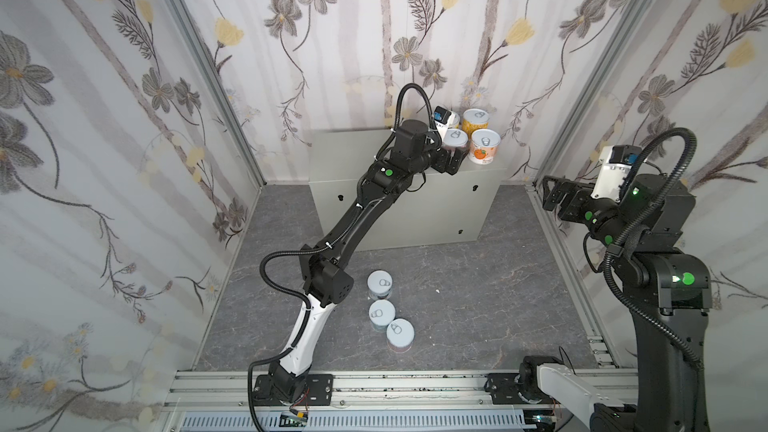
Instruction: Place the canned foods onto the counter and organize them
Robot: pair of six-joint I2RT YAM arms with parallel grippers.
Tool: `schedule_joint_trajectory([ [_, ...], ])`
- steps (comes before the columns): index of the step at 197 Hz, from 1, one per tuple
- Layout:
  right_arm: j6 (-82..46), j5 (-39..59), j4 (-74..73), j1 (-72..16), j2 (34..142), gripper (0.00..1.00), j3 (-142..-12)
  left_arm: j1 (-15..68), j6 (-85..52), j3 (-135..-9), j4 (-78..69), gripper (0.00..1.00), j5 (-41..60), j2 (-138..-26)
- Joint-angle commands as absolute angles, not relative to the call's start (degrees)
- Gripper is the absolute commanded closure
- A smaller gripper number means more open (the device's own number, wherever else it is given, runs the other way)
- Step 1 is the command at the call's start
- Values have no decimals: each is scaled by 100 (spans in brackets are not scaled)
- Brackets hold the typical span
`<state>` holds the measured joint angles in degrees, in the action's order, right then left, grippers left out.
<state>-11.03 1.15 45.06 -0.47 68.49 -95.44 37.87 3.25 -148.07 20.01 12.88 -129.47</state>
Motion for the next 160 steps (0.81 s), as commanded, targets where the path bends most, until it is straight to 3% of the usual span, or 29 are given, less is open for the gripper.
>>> schedule_joint_trajectory([
  [1,-1063,167,4222,-46,6891,0,-9525,3717,292,-14619,1818,0,1388,-12701],
  [57,-1072,175,4219,-44,6838,0,-9474,3185,-754,-14922,1766,0,1472,-12647],
  [160,-1055,123,4278,-44,6708,0,-9431,3059,-464,-15481,1989,0,-382,-13248],
])
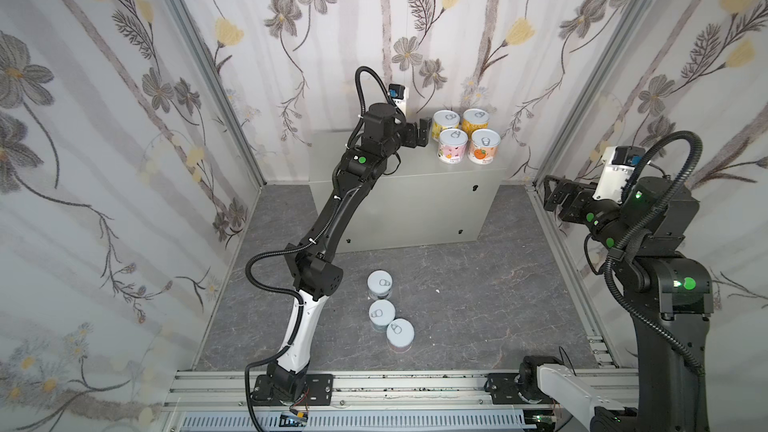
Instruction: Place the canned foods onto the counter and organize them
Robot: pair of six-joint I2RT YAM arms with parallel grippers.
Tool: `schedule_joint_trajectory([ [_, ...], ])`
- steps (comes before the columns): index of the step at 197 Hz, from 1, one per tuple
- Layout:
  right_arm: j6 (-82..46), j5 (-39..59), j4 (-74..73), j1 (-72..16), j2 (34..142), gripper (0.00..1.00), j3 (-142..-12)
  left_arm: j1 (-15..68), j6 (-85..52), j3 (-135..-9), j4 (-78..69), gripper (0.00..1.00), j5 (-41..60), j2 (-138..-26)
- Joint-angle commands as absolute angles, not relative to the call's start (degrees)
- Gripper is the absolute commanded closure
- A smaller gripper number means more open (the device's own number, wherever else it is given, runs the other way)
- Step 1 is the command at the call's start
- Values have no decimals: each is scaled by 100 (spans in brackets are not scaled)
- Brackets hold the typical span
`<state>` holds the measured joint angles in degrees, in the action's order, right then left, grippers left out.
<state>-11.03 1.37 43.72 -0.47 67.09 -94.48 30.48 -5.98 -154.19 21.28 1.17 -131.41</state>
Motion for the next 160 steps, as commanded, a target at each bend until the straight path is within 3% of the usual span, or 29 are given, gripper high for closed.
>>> schedule_joint_trajectory([
  [1,-1055,118,4275,-44,6707,0,-9431,3059,-460,-15479,1979,0,-389,-13251],
  [57,-1046,87,4307,-47,6654,0,-9405,3050,-287,-15482,1605,0,-755,-13523],
  [160,-1028,27,4330,-36,6565,0,-9281,2978,-272,-15727,1177,0,-477,-13963],
])
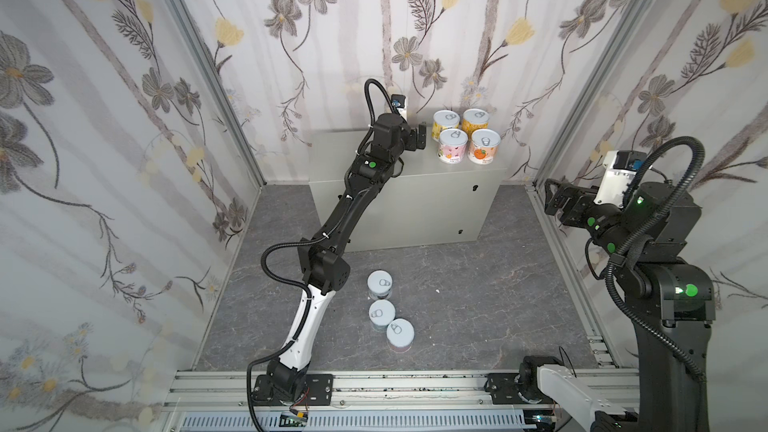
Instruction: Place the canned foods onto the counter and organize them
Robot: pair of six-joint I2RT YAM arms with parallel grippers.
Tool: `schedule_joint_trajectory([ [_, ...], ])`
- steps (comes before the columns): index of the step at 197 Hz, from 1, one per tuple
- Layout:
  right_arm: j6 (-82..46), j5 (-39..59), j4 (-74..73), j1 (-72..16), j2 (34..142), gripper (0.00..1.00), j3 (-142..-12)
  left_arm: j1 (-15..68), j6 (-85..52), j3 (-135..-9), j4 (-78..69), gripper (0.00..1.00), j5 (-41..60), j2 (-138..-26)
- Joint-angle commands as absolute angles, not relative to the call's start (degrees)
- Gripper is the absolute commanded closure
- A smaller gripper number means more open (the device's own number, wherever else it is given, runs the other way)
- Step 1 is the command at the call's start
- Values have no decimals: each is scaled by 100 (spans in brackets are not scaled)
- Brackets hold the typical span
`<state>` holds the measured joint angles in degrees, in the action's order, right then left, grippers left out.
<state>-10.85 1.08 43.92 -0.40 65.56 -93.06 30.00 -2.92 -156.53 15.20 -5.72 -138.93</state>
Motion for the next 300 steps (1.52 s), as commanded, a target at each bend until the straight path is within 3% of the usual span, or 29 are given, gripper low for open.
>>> schedule_joint_trajectory([
  [1,-1024,27,4327,-36,6565,0,-9286,2979,-272,-15730,1177,0,-476,-13960],
  [300,-932,-55,4353,-22,6496,0,-9246,2977,-527,-15992,947,0,80,-14309],
])
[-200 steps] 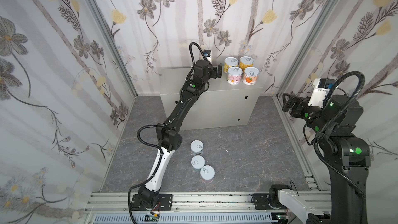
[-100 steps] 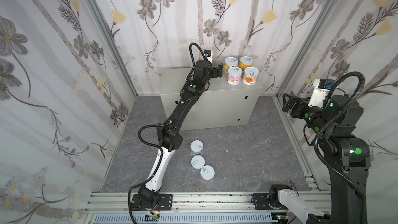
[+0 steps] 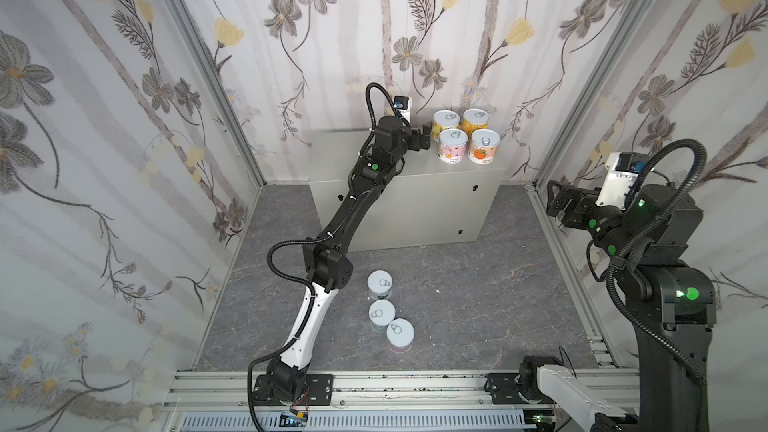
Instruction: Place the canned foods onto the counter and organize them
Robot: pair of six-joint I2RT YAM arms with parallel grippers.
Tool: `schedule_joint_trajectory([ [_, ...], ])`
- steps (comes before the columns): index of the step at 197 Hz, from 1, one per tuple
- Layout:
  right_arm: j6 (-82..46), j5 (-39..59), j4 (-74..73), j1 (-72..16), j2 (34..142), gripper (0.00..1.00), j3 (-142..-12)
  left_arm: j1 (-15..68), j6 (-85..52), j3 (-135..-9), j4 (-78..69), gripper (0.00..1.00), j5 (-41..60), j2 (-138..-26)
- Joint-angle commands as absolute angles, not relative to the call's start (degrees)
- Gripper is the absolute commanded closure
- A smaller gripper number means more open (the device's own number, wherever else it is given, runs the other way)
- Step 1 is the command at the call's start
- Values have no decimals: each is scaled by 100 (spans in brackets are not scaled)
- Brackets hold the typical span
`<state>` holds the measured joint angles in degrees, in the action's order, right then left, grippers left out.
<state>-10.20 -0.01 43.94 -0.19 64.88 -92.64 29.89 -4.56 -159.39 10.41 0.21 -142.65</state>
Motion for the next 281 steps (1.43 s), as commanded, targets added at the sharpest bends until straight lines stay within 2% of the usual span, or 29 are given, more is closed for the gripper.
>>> schedule_joint_trajectory([
  [1,-932,-54,4352,-24,6496,0,-9246,2974,-527,-15989,948,0,80,-14309],
  [281,-896,-141,4355,-18,6419,0,-9114,3010,-535,-16049,819,0,290,-14423],
])
